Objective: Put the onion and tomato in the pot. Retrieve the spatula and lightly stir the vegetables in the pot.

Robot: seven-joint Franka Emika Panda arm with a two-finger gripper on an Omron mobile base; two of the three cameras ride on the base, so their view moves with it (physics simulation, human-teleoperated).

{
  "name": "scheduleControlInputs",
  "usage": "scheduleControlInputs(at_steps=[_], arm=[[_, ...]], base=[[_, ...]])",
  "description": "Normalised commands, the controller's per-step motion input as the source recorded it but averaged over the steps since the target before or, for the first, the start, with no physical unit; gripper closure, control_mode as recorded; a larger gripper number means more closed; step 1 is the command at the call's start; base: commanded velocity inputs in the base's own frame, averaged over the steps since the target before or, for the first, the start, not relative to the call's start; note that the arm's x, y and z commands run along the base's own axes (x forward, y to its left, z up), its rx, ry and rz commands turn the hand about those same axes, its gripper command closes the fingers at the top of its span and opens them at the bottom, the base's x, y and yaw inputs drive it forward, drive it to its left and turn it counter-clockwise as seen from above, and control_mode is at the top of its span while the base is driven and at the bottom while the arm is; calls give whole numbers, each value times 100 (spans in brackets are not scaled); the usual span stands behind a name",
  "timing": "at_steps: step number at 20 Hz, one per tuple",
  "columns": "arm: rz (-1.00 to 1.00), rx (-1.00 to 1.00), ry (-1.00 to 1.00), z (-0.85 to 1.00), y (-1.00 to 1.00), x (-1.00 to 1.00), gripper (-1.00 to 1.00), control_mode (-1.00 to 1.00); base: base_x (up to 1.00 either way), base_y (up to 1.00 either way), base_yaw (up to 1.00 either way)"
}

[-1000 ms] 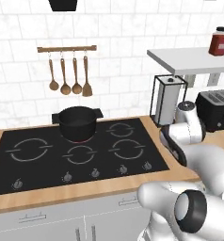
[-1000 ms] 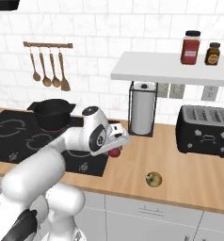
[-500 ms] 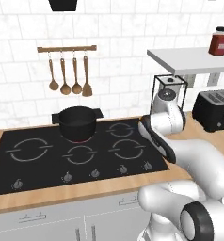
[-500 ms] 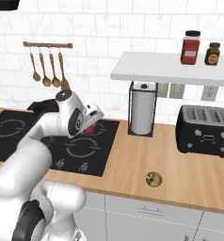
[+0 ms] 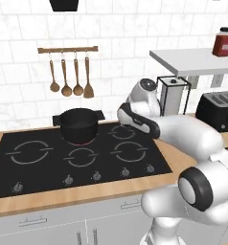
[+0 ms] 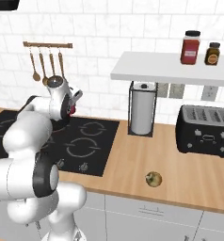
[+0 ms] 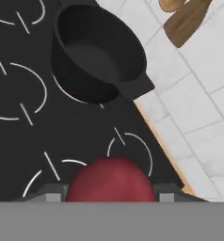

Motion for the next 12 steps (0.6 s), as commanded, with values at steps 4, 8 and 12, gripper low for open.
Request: scheduleControlInputs(at_steps=[4, 8, 12], arm=[[11, -9, -13, 51, 100, 57, 100, -100], [0, -5, 0, 48, 100, 63, 100, -100], [0, 0, 18, 5, 96, 79, 100, -100]], base=[[0, 0, 0], [0, 0, 0], [0, 0, 0]])
